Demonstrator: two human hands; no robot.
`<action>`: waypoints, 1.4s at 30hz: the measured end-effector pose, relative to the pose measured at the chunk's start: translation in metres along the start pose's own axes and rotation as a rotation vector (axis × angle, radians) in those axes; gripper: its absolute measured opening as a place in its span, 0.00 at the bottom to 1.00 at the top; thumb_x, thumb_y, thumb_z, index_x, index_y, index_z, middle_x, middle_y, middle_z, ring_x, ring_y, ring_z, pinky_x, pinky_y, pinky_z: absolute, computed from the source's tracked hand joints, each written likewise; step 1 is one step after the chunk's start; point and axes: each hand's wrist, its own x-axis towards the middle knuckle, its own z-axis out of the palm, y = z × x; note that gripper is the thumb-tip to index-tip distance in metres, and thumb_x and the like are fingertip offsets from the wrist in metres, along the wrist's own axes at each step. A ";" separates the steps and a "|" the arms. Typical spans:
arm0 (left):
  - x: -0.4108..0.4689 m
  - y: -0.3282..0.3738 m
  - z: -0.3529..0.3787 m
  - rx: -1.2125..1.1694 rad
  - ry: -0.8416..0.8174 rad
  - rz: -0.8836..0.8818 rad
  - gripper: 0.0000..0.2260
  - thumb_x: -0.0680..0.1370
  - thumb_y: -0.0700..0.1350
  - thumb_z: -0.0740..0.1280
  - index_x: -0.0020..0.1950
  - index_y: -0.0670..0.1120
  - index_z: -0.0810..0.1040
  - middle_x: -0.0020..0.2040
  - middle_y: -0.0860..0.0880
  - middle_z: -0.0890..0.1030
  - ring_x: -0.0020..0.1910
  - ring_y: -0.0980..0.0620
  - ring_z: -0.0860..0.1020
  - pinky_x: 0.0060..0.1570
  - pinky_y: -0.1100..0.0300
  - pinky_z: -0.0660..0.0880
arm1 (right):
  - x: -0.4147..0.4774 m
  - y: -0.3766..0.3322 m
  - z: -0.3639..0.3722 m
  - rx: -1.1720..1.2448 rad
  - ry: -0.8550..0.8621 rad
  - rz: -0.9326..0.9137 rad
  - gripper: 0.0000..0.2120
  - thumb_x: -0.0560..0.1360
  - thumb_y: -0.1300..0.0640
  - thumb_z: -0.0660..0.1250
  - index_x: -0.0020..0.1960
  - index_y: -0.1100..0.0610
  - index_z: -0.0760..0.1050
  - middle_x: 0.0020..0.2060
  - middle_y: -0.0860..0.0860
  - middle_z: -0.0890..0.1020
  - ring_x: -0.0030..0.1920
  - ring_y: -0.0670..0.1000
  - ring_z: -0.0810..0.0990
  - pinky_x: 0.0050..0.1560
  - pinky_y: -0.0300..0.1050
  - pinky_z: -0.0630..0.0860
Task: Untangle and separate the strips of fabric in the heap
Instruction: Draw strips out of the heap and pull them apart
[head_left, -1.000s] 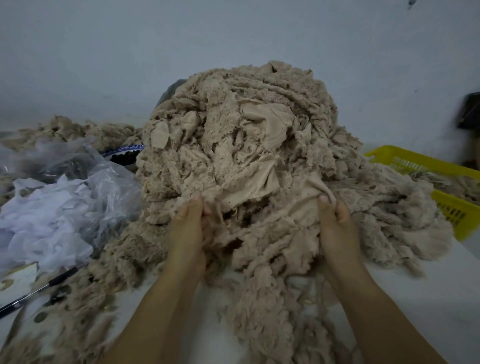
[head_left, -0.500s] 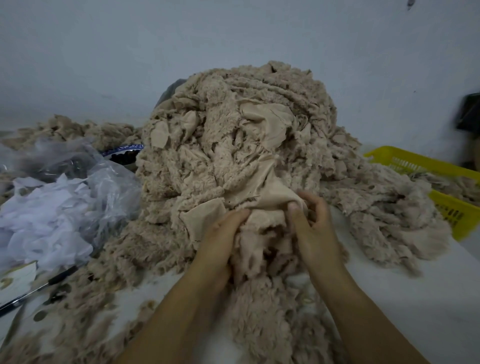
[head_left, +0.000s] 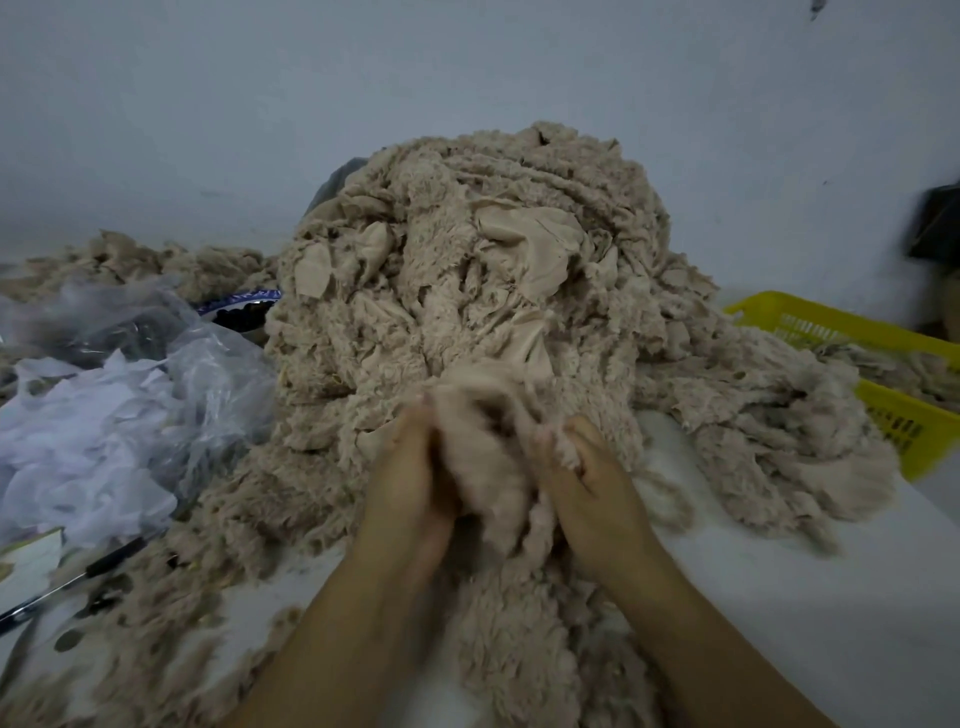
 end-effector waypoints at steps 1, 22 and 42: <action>0.005 0.007 -0.006 -0.106 0.025 -0.005 0.14 0.83 0.49 0.59 0.46 0.43 0.80 0.41 0.47 0.84 0.39 0.52 0.83 0.40 0.59 0.81 | 0.001 0.000 -0.004 0.035 0.083 0.049 0.20 0.82 0.44 0.58 0.48 0.60 0.75 0.49 0.45 0.75 0.51 0.37 0.76 0.39 0.37 0.67; -0.021 -0.002 0.010 0.098 -0.191 0.026 0.11 0.69 0.50 0.71 0.46 0.45 0.85 0.43 0.44 0.85 0.43 0.49 0.83 0.42 0.58 0.82 | -0.002 0.000 0.013 -0.375 -0.013 -0.100 0.07 0.75 0.58 0.63 0.49 0.61 0.70 0.49 0.48 0.69 0.47 0.49 0.70 0.45 0.44 0.68; 0.006 0.016 -0.017 -0.271 -0.071 0.039 0.09 0.79 0.51 0.63 0.47 0.45 0.73 0.22 0.53 0.70 0.18 0.58 0.60 0.22 0.66 0.63 | 0.012 0.013 -0.006 0.267 0.116 0.501 0.17 0.81 0.60 0.56 0.58 0.48 0.80 0.35 0.45 0.85 0.43 0.59 0.83 0.46 0.51 0.81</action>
